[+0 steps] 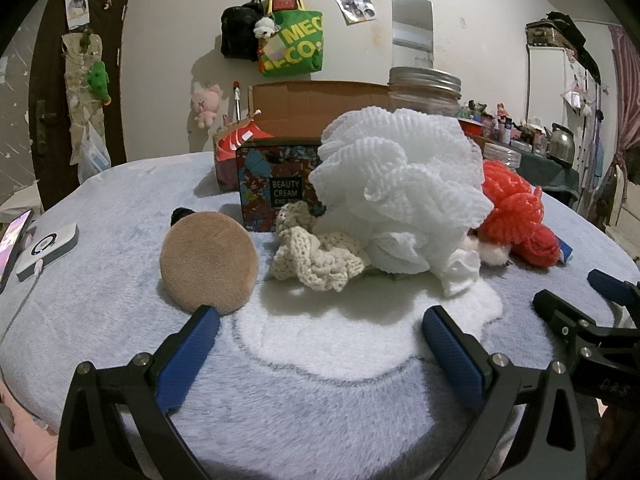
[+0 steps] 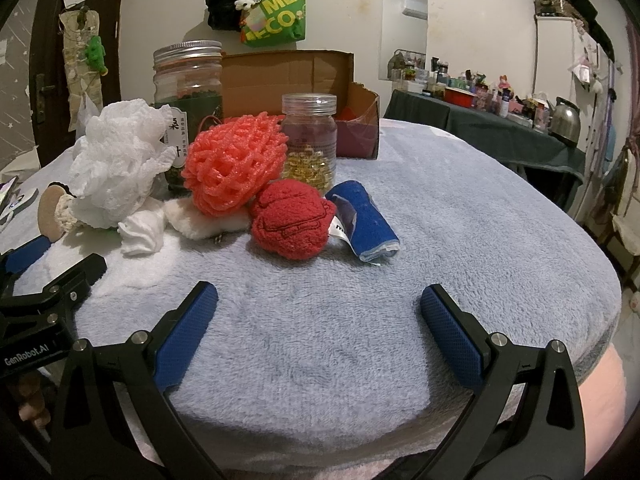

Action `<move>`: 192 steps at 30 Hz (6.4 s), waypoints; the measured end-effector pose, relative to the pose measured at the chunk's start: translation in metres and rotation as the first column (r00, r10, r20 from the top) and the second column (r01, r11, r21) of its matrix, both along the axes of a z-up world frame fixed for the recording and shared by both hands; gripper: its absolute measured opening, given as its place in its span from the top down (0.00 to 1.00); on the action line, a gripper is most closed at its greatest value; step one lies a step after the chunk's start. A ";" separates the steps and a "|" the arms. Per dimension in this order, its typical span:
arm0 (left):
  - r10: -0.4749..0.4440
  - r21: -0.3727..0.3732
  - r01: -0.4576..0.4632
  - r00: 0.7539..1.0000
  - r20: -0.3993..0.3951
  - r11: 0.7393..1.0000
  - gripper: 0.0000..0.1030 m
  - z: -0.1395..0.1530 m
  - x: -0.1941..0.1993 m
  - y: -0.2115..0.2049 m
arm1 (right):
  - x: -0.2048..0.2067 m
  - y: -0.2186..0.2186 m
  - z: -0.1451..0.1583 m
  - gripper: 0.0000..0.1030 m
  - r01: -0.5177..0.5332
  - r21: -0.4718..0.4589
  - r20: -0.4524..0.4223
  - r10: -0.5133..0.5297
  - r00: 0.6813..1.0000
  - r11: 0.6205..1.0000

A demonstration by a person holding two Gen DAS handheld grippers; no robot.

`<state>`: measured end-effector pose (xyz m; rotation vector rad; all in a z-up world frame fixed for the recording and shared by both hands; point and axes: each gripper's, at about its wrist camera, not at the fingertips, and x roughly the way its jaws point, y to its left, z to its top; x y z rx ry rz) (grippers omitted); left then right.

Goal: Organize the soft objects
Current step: 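Grasp the white mesh puff with the left tool while the right tool grasps the orange-red mesh puff, then carry both puffs into the red-lined cardboard box and open both tools, then withdraw both tools from the box back toward the remaining items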

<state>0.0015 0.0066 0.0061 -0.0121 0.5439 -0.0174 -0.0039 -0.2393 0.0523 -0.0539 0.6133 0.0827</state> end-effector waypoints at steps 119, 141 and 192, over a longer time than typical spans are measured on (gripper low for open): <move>-0.353 0.031 0.376 0.891 -0.285 0.926 0.51 0.101 0.369 -0.004 | 0.415 0.055 0.088 0.63 -0.347 0.098 -0.382 0.357 0.853 0.933; -0.289 0.053 0.328 0.888 -0.358 0.943 0.42 0.067 0.404 -0.017 | 0.451 0.060 0.050 0.55 -0.272 0.114 -0.467 0.293 0.834 0.956; -0.181 -0.009 0.186 0.964 0.197 0.983 0.00 0.192 0.073 0.018 | 0.110 0.009 0.219 0.04 -0.262 -0.017 0.122 0.262 0.957 0.965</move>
